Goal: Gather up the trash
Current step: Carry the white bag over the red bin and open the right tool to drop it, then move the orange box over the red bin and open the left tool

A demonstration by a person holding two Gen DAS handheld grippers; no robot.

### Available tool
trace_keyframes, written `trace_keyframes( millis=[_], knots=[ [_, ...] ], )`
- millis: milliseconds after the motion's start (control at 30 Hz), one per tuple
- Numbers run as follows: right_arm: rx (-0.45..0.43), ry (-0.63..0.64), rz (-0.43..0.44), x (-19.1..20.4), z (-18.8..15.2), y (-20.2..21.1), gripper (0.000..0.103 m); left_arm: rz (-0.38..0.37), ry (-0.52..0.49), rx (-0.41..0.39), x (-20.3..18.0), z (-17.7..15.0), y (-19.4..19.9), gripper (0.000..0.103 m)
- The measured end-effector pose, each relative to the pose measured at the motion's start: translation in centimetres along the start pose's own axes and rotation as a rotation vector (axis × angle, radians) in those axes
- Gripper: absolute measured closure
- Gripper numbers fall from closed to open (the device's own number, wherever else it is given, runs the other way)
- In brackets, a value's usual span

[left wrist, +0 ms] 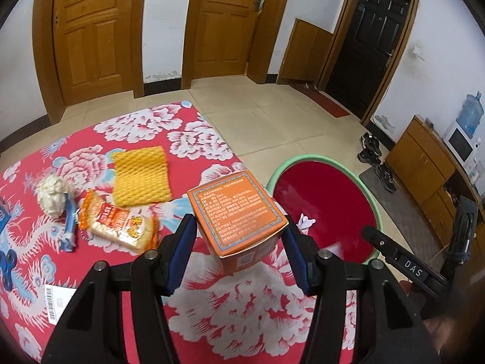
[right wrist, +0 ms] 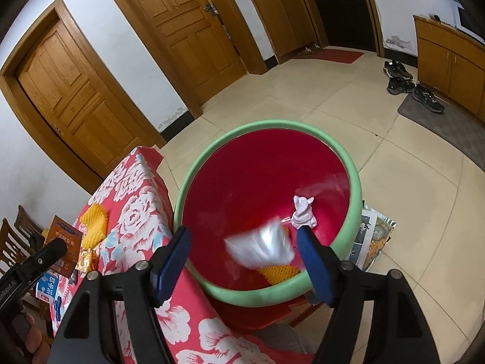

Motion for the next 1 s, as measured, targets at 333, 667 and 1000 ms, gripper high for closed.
trace_keyframes(
  millis=[333,667,1000],
  knots=[
    [-0.025,-0.022,0.012,-1.1,0.6,0.9,0.025,-0.044,-0.079,0.008,-3.2,0.3,-2.0,0.045],
    [-0.054,-0.057,0.006,-2.7,0.9,2.1,0.024,-0.096,-0.121,0.069,-6.4,0.1,-5.3,0.045],
    [-0.057,-0.101,-0.012,-4.2,1.0,2.0,0.024,-0.098,-0.166,0.103,-8.5,0.5,-7.8,0.045]
  ],
)
Point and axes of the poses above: each gripper's, at about its wrist camera, not at the fingertips, and y roughly against the way its jaws point, x to its left, z to its top, the point moved 4 cm from there along -y, roughly the way its jaws point, and after that the axes turned 1 degree about x, right-handed, at the moved point
